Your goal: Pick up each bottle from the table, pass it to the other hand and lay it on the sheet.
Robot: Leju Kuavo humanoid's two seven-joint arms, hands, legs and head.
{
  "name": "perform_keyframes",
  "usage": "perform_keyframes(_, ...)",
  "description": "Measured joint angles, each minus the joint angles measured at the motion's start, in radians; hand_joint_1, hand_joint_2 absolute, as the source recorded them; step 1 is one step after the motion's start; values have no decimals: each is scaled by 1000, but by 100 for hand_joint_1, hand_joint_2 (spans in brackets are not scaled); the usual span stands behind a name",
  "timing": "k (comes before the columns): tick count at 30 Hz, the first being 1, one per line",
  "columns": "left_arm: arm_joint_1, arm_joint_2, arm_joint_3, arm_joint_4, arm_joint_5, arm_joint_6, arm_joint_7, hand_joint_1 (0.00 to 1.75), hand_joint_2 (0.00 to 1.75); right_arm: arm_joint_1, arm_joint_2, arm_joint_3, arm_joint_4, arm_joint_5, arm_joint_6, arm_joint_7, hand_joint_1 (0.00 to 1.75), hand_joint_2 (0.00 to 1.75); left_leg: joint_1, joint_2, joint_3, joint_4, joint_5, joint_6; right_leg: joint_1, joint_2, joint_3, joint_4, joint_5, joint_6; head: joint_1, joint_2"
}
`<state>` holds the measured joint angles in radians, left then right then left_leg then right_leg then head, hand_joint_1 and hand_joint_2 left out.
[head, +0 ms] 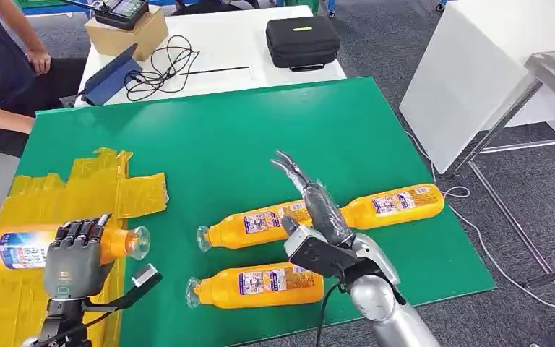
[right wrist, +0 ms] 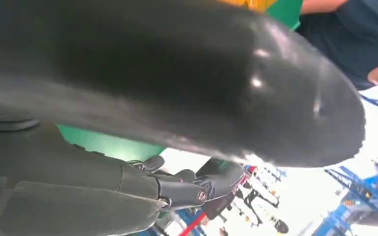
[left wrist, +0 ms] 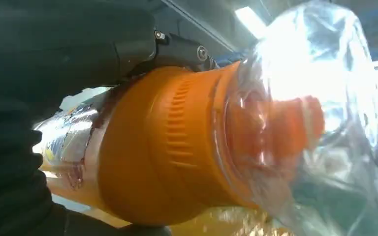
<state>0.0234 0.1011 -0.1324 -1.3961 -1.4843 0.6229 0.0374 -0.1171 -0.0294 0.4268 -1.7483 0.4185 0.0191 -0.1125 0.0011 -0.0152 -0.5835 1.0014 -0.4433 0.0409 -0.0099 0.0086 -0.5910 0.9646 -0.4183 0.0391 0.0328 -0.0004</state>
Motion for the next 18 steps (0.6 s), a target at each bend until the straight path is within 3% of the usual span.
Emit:
perform_keyframes(8,-27,10,-28,85,31,-16,4,175,175,-7,1,13,24,0,0,0,0,0,0,0,-1,0,0,0,0,0,-1,0,-1,0,0,0)
perform_keyframes(15,-159,0,-45,287,159,-122,-3,175,175,-59,16,40,54,-21,22,16,0,0,0,-1,-1,0,2,-1,0,0,0,0,2,-1,0,0)
perform_keyframes(16,-183,-3,-47,319,166,-124,-3,33,175,-64,18,45,58,-21,22,19,0,0,0,0,-1,0,2,-1,0,0,-1,0,2,-2,0,0)
perform_keyframes(17,-204,-7,-50,356,169,-128,-3,0,175,-69,19,50,63,-22,23,21,0,0,0,-1,-1,0,2,-1,0,0,0,0,2,-2,0,0)
perform_keyframes(18,-223,-10,-53,394,177,-135,-3,0,175,-73,21,55,68,-22,24,25,0,0,0,0,-1,0,2,-1,0,0,0,0,2,-2,0,0)
